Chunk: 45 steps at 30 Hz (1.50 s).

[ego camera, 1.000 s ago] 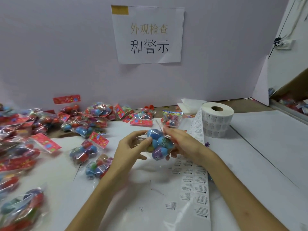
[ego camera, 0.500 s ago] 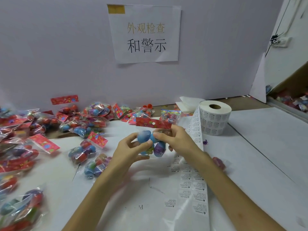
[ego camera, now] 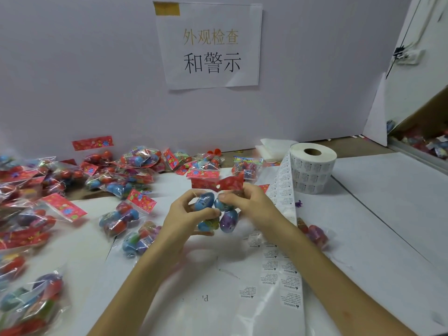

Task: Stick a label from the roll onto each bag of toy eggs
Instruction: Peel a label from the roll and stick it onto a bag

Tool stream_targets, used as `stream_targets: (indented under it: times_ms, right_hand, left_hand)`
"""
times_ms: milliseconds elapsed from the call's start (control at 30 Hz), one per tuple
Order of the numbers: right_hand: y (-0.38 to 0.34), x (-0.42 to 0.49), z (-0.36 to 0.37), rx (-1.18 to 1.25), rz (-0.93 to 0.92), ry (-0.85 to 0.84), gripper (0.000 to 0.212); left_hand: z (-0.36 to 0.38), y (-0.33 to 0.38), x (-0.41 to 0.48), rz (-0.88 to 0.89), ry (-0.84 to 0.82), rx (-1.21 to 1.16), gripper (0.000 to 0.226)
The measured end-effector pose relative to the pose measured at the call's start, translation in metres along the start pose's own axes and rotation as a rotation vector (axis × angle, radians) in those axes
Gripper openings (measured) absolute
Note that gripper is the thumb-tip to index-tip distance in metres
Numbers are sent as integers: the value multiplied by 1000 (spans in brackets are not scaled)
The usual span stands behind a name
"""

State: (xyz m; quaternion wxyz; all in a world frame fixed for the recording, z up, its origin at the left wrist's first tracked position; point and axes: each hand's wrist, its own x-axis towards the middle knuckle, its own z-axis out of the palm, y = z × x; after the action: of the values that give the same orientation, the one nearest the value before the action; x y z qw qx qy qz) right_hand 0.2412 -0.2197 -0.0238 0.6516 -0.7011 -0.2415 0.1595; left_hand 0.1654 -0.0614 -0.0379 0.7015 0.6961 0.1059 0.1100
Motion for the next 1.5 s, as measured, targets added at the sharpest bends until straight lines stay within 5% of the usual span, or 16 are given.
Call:
stream_targets:
  times_ms: [133,233,367,567,700,833,933,1067,1233,1367,1500]
  right_hand:
    - [1,2,-7,28,11,33,7]
    - [0,1,-6,9,-1,3,12]
    - [-1,0,-6,-40,-32,-36,29]
    - [0,0,-5,-59,-28,31,5]
    - [2,2,-6,-50,-14,26,9]
    - [4,5,-10,-125,-2,52,8]
    - [4,7,-14,-170,-1,75,5]
    - [10,8,-20,-369,-34,263,22]
    - [13,10,-25,-442,-40,265,35]
    - [7,10,-40,-532,-268,547,28]
    - [11,12,-65,-832,-64,696,60]
  left_hand:
    - [4,1,-3,-2,-34,22,42]
    - [4,1,-4,22,34,36,13]
    - [1,1,-2,68,111,49,37]
    - [3,1,-3,44,154,7,36]
    - [-1,2,-2,-3,142,-97,11]
    - [2,-1,-2,-37,166,-85,18]
    - [4,-1,-1,13,241,-10,26]
    - [-4,-1,1,241,378,121,6]
    - [0,-5,-4,490,128,541,27]
    - [11,-14,-12,439,-218,849,18]
    - [13,-19,-11,414,-329,1062,23]
